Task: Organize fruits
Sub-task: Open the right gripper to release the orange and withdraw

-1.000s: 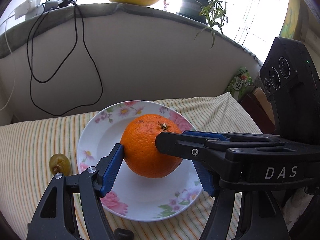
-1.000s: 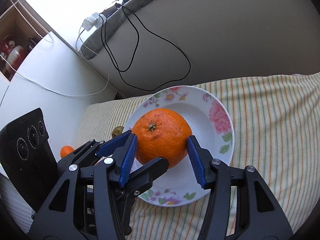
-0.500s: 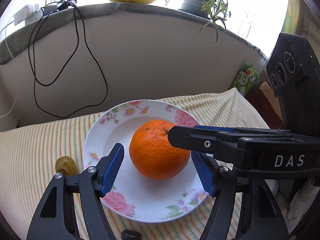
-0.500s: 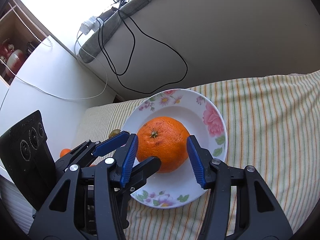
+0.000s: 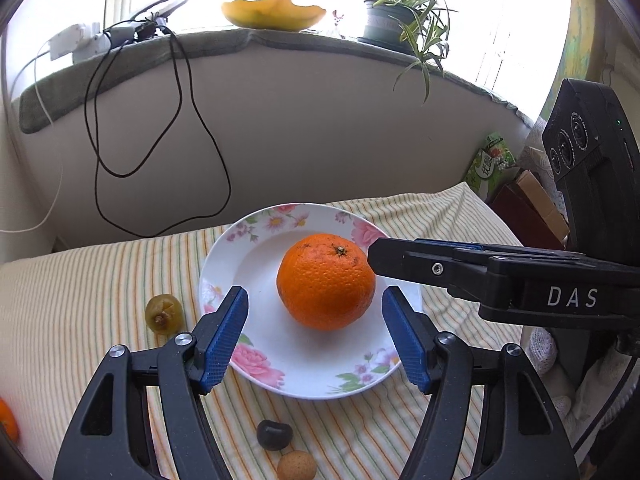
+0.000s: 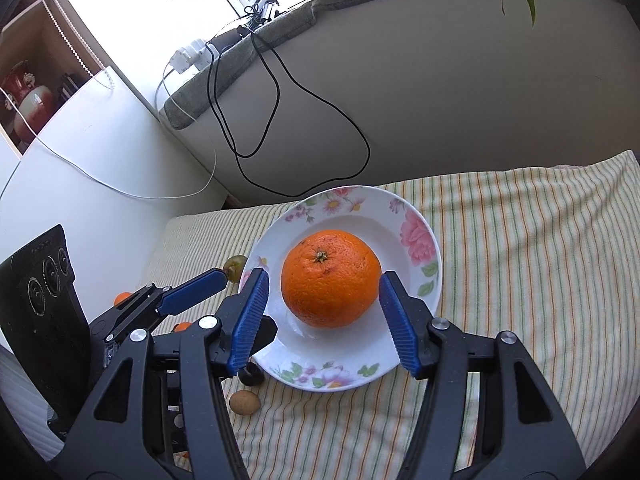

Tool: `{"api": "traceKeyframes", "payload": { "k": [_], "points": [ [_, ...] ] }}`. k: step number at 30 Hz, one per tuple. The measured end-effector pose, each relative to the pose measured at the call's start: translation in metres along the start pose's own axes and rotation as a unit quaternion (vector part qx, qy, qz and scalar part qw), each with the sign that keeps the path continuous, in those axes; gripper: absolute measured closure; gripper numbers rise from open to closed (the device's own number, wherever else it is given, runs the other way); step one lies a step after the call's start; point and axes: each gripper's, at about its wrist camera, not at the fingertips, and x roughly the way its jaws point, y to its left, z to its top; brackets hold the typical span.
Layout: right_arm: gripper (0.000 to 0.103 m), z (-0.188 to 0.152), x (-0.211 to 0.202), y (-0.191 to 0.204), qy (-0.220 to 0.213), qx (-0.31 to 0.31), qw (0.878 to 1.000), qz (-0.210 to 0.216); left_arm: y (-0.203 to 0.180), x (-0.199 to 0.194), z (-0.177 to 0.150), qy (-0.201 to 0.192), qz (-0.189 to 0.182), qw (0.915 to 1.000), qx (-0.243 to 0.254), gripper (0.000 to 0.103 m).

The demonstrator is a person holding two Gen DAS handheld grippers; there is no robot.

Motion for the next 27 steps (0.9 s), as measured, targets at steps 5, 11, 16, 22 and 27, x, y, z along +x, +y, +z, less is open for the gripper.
{"api": "traceKeyframes", "payload": {
  "k": [5,11,16,22,27],
  "points": [
    [0.039,-0.008,-0.015,0.016,-0.016,-0.026,0.999,-0.009,-0.001,-0.023,-0.006,-0.017,0.01,0.9998,-0.001,0.033],
    [0.031,-0.02,-0.032,0.032,-0.034,-0.051,0.998,-0.02,-0.002,-0.051,-0.015,-0.04,0.024,0.9989,0.0,0.027],
    [0.026,-0.03,-0.044,0.044,-0.048,-0.072,0.996,-0.029,-0.001,-0.072,-0.029,-0.054,0.031,0.998,-0.009,0.025],
    [0.025,-0.047,-0.051,0.058,-0.055,-0.1,0.993,-0.041,0.002,-0.096,-0.044,-0.067,0.041,0.9967,-0.022,0.025],
    [0.025,-0.061,-0.055,0.069,-0.063,-0.123,0.989,-0.052,0.005,-0.113,-0.058,-0.076,0.055,0.9952,-0.03,0.025]
  ]
}}
